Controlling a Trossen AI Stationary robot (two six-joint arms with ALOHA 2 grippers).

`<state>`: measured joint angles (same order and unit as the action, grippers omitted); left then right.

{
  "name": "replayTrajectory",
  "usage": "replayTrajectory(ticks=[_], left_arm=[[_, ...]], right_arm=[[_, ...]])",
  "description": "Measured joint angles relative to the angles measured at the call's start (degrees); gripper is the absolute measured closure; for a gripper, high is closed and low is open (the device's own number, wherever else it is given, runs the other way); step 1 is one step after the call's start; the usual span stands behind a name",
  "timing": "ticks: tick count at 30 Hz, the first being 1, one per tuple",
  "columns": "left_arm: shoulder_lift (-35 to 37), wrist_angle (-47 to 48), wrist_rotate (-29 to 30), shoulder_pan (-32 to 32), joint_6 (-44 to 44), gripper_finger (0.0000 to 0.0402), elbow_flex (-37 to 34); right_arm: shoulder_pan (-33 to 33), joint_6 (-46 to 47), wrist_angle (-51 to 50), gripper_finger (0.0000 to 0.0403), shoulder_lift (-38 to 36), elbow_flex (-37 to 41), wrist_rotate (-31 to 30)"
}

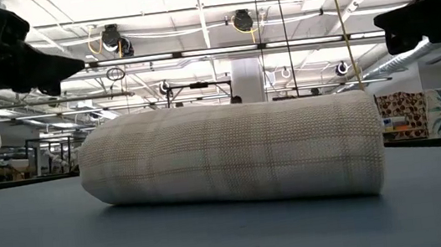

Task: Roll towel
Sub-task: Return to Home Position

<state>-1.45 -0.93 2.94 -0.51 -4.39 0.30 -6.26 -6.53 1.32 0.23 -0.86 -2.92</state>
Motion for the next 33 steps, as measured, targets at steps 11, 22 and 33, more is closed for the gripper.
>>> replayTrajectory(ticks=[11, 22, 33], left_arm=[[-0.53, 0.4, -2.33, 0.04, 3.56, 0.0401, -0.04], [1.4, 0.25, -1.98, 0.0, 1.06, 0.0401, -0.04], [1.42, 0.36, -2.41, 0.0, 2.64, 0.0401, -0.04]], right_arm=[[5.12, -1.23, 0.22, 0.0402, 0.0, 0.0, 0.65], [7.09, -2.16, 0.07, 0.0402, 0.0, 0.0, 7.31], [7.08, -1.65, 0.09, 0.0402, 0.51, 0.0, 7.39]])
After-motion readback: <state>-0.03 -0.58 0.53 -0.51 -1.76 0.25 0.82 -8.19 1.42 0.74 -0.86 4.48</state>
